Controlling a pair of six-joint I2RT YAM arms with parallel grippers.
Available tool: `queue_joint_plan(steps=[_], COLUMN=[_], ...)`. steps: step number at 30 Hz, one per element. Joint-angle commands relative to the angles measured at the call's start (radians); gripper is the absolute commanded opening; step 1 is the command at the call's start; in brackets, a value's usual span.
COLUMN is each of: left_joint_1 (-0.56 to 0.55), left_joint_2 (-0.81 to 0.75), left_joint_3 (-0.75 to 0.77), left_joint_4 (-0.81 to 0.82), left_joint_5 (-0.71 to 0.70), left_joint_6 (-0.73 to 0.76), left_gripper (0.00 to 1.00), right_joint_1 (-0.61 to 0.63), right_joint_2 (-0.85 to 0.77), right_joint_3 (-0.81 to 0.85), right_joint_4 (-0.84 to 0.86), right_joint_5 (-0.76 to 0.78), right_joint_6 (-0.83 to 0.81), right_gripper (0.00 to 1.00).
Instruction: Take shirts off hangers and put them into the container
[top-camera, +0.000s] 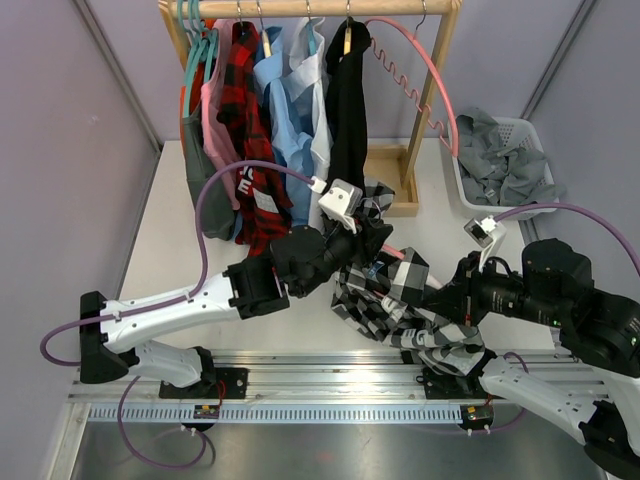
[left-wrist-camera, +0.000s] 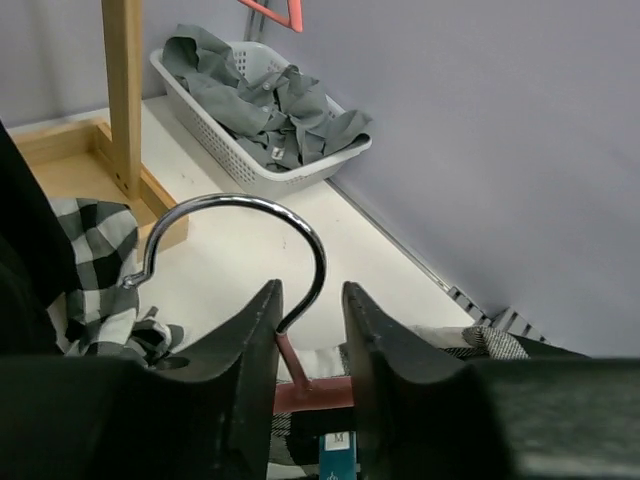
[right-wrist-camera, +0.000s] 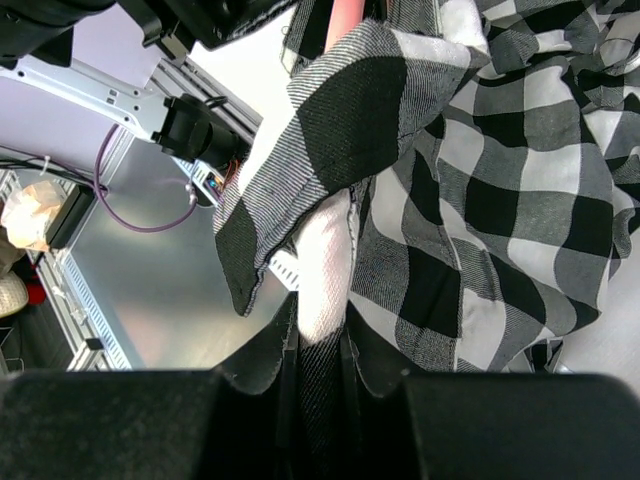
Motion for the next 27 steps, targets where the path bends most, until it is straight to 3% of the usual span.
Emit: queue_joint_plan(steps=[1, 4, 7, 10, 12, 13, 15, 16, 21, 27], left_joint_1=[-0.015, -0.015, -0.015, -0.016, -0.016, -0.016, -0.016, -0.016, 0.011, 0.079], left_joint_2=[0.006, 0.001, -0.019, -0.032, -0.036, -0.036, -0.036, -0.036, 0.007, 0.055], left_joint_3=[0.057, 0.047, 0.028, 0.029, 0.052, 0.066, 0.121, 0.144, 0.283, 0.463], left_joint_4=[0.037, 0.004, -0.009, -0.021, -0.042, -0.049, -0.108, -0.136, -0.2, -0.289], left_joint_5=[0.044, 0.042, 0.053, 0.036, 0.012, -0.017, -0.065, -0.084, -0.2, -0.211], left_joint_6=[-0.03, -0.058, -0.081, -0.083, -0.052, -0.038, 0.012, 0.032, 0.186, 0.253], left_gripper=[0.26, 0.13, 0.1, 0.0, 0.0, 0.0, 0.0, 0.0, 0.0, 0.0], right_joint_1=[0.007, 0.007, 0.007, 0.007, 0.007, 0.007, 0.007, 0.007, 0.007, 0.005], right_joint_2=[-0.001, 0.003, 0.009, 0.023, 0.031, 0.035, 0.035, 0.037, 0.032, 0.02], right_joint_3=[0.06, 0.08, 0.085, 0.079, 0.076, 0.073, 0.063, 0.06, 0.046, 0.033], right_joint_4=[0.113, 0.115, 0.119, 0.122, 0.121, 0.119, 0.118, 0.118, 0.107, 0.101], right_joint_5=[0.013, 0.039, 0.068, 0.073, 0.069, 0.067, 0.064, 0.066, 0.056, 0.058], right_joint_6=[-0.008, -0.011, -0.015, -0.02, -0.02, -0.023, -0.026, -0.031, -0.043, -0.057], right_gripper=[0.0, 0.0, 0.0, 0.01, 0.2, 0.45, 0.58, 0.69, 0.71, 0.71])
